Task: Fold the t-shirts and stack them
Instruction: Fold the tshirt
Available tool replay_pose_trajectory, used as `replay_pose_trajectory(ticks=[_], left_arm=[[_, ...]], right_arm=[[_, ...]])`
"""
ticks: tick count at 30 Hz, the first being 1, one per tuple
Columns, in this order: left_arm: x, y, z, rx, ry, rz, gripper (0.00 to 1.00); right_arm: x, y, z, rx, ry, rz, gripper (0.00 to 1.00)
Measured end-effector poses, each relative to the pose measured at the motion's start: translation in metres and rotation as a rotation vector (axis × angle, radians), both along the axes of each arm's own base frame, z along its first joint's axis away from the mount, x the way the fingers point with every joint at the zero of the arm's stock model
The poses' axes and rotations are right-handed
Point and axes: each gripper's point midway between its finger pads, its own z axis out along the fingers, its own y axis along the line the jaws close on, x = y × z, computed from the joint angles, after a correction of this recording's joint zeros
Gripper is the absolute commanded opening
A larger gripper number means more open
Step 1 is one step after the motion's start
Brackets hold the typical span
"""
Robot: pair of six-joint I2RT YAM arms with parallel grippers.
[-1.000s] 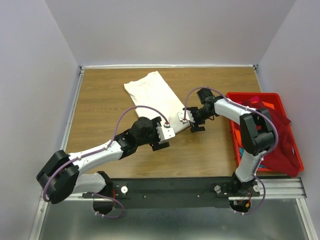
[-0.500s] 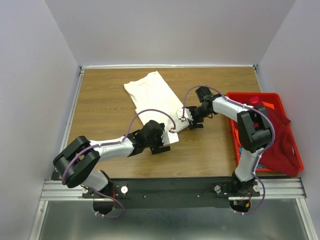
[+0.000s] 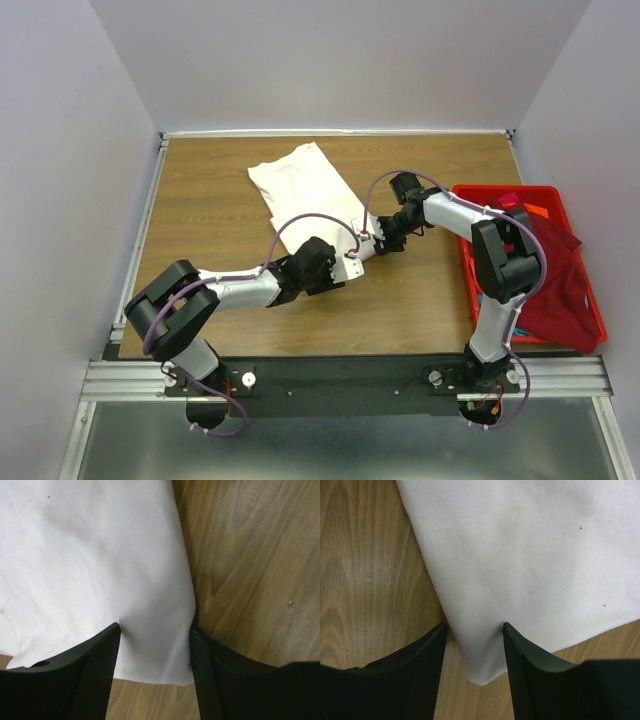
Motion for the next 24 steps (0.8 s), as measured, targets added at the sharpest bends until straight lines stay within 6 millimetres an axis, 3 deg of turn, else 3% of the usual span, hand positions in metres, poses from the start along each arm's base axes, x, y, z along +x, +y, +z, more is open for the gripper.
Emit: replay_pose_trajectory(ticks=[3, 6, 8, 10, 11, 15, 18, 24], left_arm=[[0.005, 0.002, -0.003, 0.019, -0.007, 0.021, 0.47], [0.005, 0.002, -0.004, 0.028, -0.007, 0.024, 0.28], [0.003, 0.005, -0.008, 0.046, 0.002, 0.019, 0.24], [0.003, 0.005, -0.009, 0.049, 0.003, 0.017, 0.2], [0.003, 0.005, -0.009, 0.051, 0.005, 0.015, 0.04], [-0.001, 0.003, -0.011, 0.055, 0.018, -0.012, 0.0], [-0.004, 0.001, -0.011, 0.048, 0.031, -0.032, 0.0], [-0.038, -0.012, -0.004, 0.023, 0.075, -0.166, 0.0]], right_arm=[[0.0, -0.001, -0.001, -0.005, 0.005, -0.011, 0.44], [0.001, -0.001, -0.002, -0.007, 0.01, -0.028, 0.33], [0.002, -0.001, -0.003, -0.007, 0.016, -0.048, 0.21], [0.004, -0.001, -0.003, -0.009, 0.015, -0.057, 0.16], [0.004, -0.001, -0.003, -0.01, 0.023, -0.075, 0.11], [0.002, 0.0, -0.004, -0.008, 0.029, -0.103, 0.01], [-0.006, -0.002, -0.005, -0.018, 0.027, -0.124, 0.01], [-0.056, -0.018, -0.005, -0.089, 0.083, -0.157, 0.01]])
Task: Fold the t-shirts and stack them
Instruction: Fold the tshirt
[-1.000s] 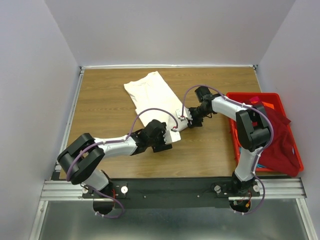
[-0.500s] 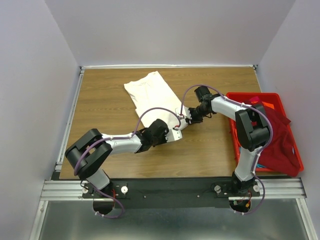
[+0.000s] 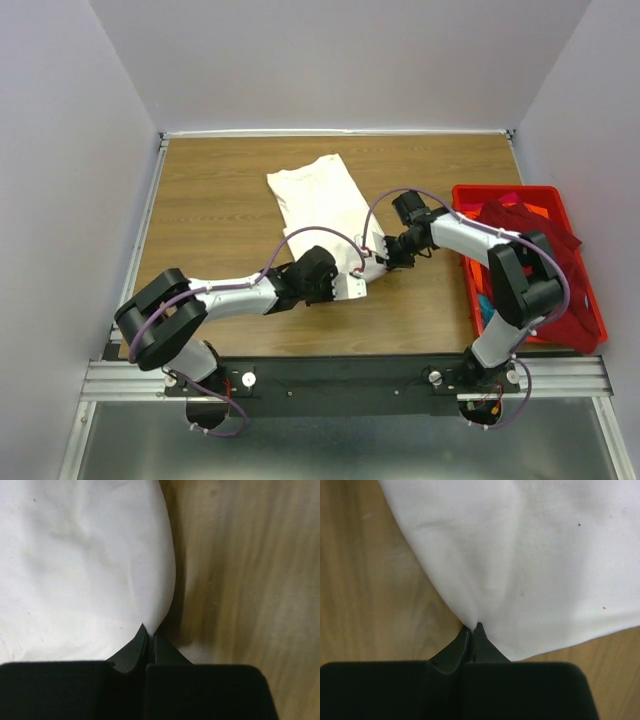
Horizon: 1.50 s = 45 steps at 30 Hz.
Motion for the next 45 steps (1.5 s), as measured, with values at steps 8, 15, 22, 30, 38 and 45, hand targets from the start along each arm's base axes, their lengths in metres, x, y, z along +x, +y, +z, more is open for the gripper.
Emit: replay_pose_trajectory(ticks=[8, 15, 22, 30, 38, 45], left_arm=[[-0.058, -0.031, 0.031, -0.113, 0.041, -0.221, 0.0], [-0.067, -0.035, 0.045, -0.153, 0.037, -0.257, 0.0], [-0.056, -0.028, 0.061, -0.162, -0.025, -0.225, 0.0], [0.02, 0.003, 0.106, -0.206, -0.26, -0.07, 0.0], [0.101, 0.024, 0.116, -0.201, -0.328, 0.06, 0.0], [0.149, 0.026, 0.145, -0.26, -0.388, 0.091, 0.0]], right_arm=[[-0.073, -0.03, 0.024, -0.045, 0.11, -0.072, 0.01], [-0.094, -0.038, 0.051, -0.017, 0.114, -0.175, 0.01], [-0.057, -0.026, 0.086, 0.005, 0.062, -0.262, 0.01], [0.019, 0.001, 0.131, 0.062, -0.037, -0.333, 0.01], [0.098, 0.019, 0.119, 0.083, -0.021, -0.447, 0.01], [0.148, 0.024, 0.13, 0.148, -0.07, -0.536, 0.01]])
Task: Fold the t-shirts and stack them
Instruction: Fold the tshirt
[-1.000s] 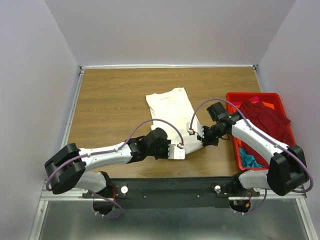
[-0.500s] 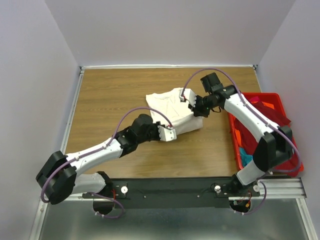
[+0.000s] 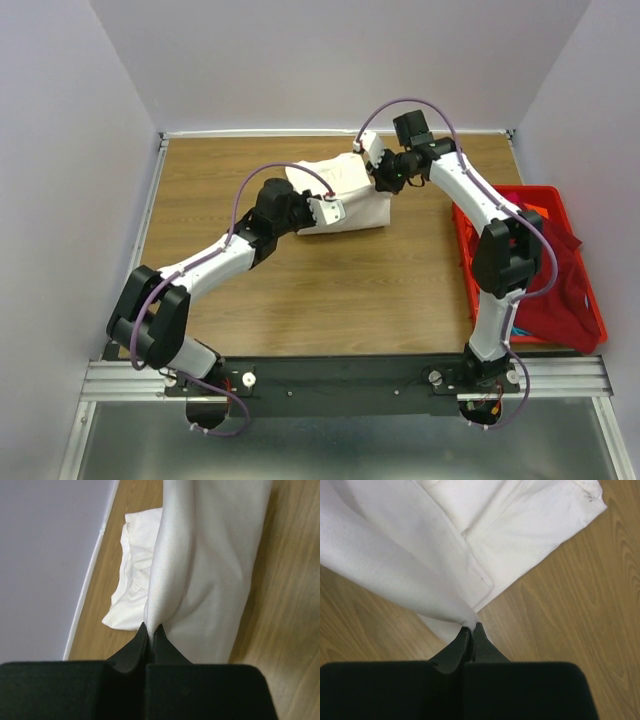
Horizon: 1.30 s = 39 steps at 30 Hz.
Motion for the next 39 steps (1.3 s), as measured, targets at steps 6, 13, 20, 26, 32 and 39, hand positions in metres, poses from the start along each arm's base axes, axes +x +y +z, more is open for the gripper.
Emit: replay_pose_trajectory(ticks=[6, 13, 20, 26, 32, 39], left_arm=[[0.024, -0.002, 0.01, -0.014, -0.03, -0.004, 0.0], [0.02, -0.004, 0.005, -0.021, -0.008, -0.04, 0.0], [-0.043, -0.017, -0.025, -0.018, 0.09, -0.159, 0.0], [-0.127, -0.053, -0.038, -0.025, 0.171, -0.33, 0.0], [-0.194, -0.072, -0.018, -0.093, 0.215, -0.457, 0.0], [-0.228, -0.077, 0.004, -0.148, 0.229, -0.517, 0.0]], right_arm=[[0.03, 0.001, 0.022, 0.044, -0.078, -0.04, 0.01], [0.022, -0.001, 0.008, 0.046, -0.053, -0.033, 0.01], [-0.078, -0.027, -0.027, 0.008, 0.054, 0.081, 0.01], [-0.163, -0.05, -0.037, -0.002, 0.09, 0.181, 0.0], [-0.218, -0.069, -0.022, -0.005, 0.052, 0.222, 0.01], [-0.236, -0.074, 0.007, 0.017, -0.024, 0.221, 0.01]])
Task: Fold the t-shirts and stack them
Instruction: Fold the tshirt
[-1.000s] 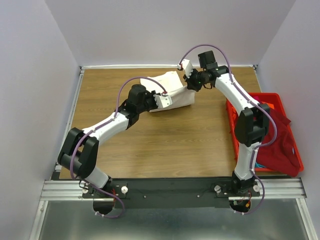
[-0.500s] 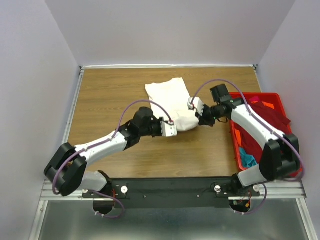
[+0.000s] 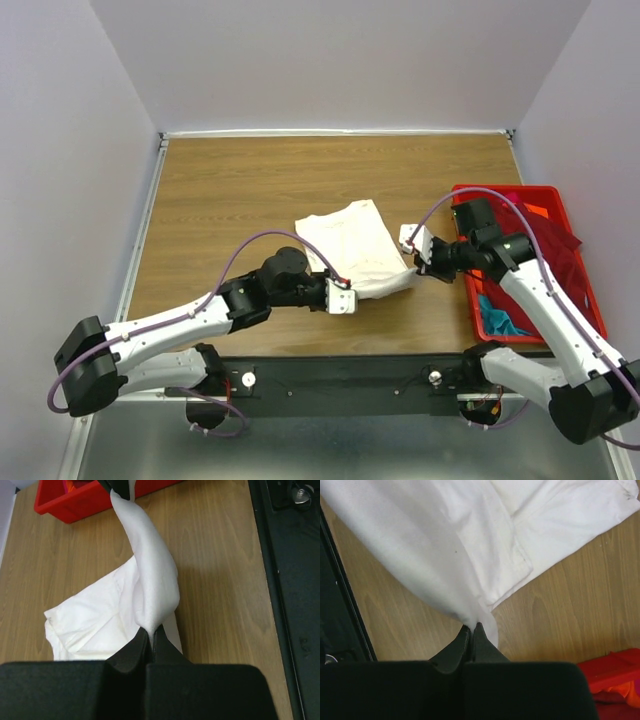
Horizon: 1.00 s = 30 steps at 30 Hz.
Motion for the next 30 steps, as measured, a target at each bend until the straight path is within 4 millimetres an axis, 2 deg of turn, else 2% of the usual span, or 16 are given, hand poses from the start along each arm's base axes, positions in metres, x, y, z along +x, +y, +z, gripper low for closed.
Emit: replay_pose_trajectory(ticks=[3, 6, 9, 12, 13, 17, 20, 23, 27, 30], left_arm=[[0.006, 0.006, 0.005, -0.009, -0.022, 0.036, 0.0], [0.024, 0.012, 0.014, -0.031, -0.058, 0.092, 0.0], [0.061, 0.027, 0.018, -0.05, -0.078, 0.191, 0.0], [0.108, 0.043, 0.012, -0.045, -0.068, 0.297, 0.0], [0.119, 0.048, 0.009, -0.042, -0.061, 0.32, 0.0], [0.159, 0.058, -0.01, -0.02, -0.011, 0.384, 0.0], [0.176, 0.069, -0.025, -0.01, 0.036, 0.433, 0.0], [0.185, 0.076, -0.028, -0.023, 0.064, 0.473, 0.0], [0.195, 0.085, -0.023, -0.054, 0.074, 0.522, 0.0], [0.203, 0.093, -0.027, -0.063, 0.096, 0.566, 0.0]], right_arm=[[0.012, 0.003, 0.006, 0.0, 0.014, -0.022, 0.0], [0.043, 0.012, 0.019, 0.003, 0.013, -0.06, 0.01], [0.087, 0.026, 0.035, 0.022, -0.023, -0.084, 0.01], [0.122, 0.037, 0.038, 0.027, -0.027, -0.103, 0.01], [0.14, 0.043, 0.037, 0.032, -0.032, -0.111, 0.01], [0.184, 0.058, 0.017, 0.028, -0.001, -0.131, 0.01], [0.206, 0.066, -0.004, 0.024, 0.028, -0.145, 0.01], [0.223, 0.075, -0.02, 0.031, 0.058, -0.163, 0.01], [0.243, 0.089, -0.026, 0.064, 0.067, -0.177, 0.01], [0.253, 0.097, -0.028, 0.093, 0.076, -0.189, 0.01]])
